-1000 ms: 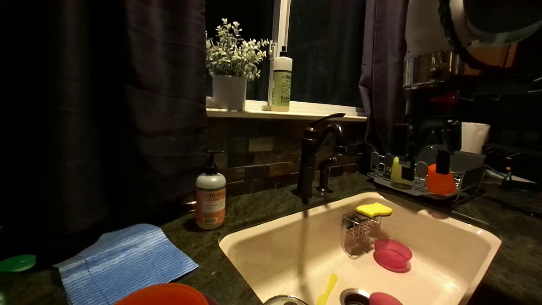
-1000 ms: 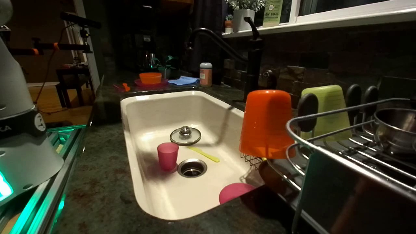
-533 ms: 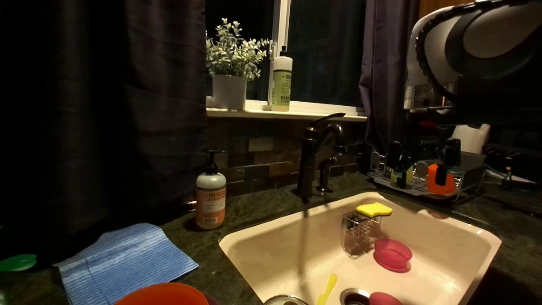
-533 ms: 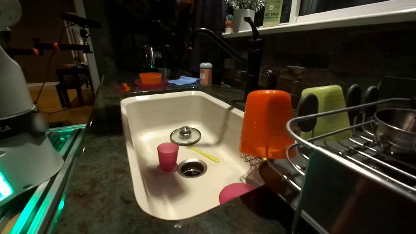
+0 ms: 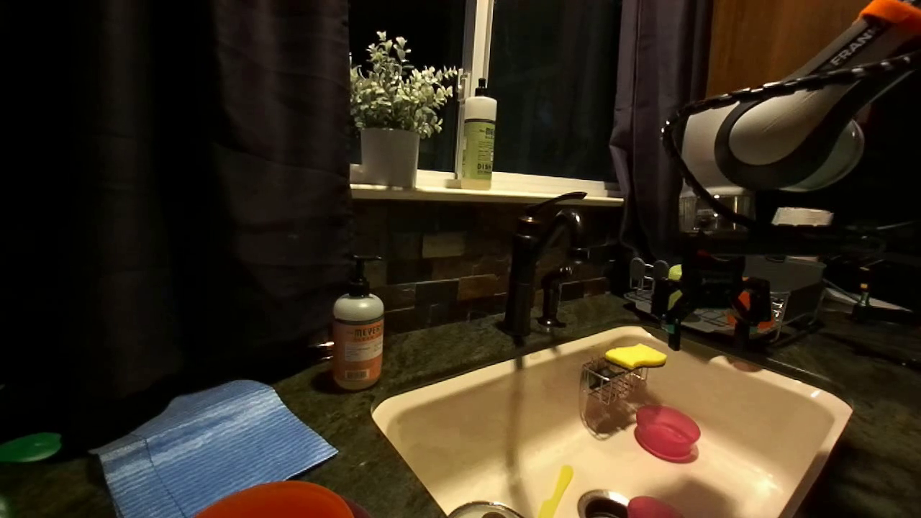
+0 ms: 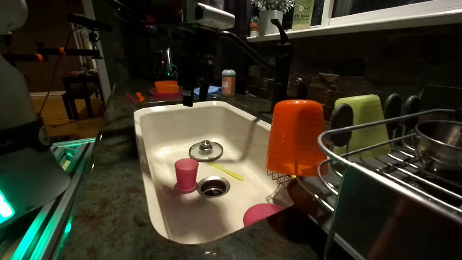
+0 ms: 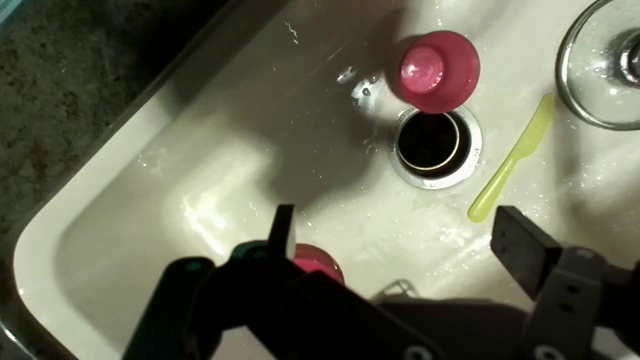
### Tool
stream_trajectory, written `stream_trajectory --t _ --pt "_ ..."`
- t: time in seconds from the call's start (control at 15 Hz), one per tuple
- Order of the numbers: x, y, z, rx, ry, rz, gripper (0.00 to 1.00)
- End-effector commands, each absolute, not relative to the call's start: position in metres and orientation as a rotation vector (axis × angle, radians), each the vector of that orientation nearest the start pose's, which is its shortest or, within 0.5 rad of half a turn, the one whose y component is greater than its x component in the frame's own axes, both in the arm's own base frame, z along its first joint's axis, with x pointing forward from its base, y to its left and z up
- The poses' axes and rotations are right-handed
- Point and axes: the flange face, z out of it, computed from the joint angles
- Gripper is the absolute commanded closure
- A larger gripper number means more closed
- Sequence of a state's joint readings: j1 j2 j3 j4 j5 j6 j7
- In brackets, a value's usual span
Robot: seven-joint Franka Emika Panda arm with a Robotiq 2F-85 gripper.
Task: Put the pink cup on the dishrack.
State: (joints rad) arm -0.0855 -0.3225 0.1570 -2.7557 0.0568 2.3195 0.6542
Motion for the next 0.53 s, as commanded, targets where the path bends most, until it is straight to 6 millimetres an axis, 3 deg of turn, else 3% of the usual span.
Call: stream_trajectory --t 0.0,0.47 --pt "0.375 0.007 0.268 -2.995 1.022 0.244 0.0" --pt "0.39 -0.015 0.212 -2.879 0.912 0.399 0.0"
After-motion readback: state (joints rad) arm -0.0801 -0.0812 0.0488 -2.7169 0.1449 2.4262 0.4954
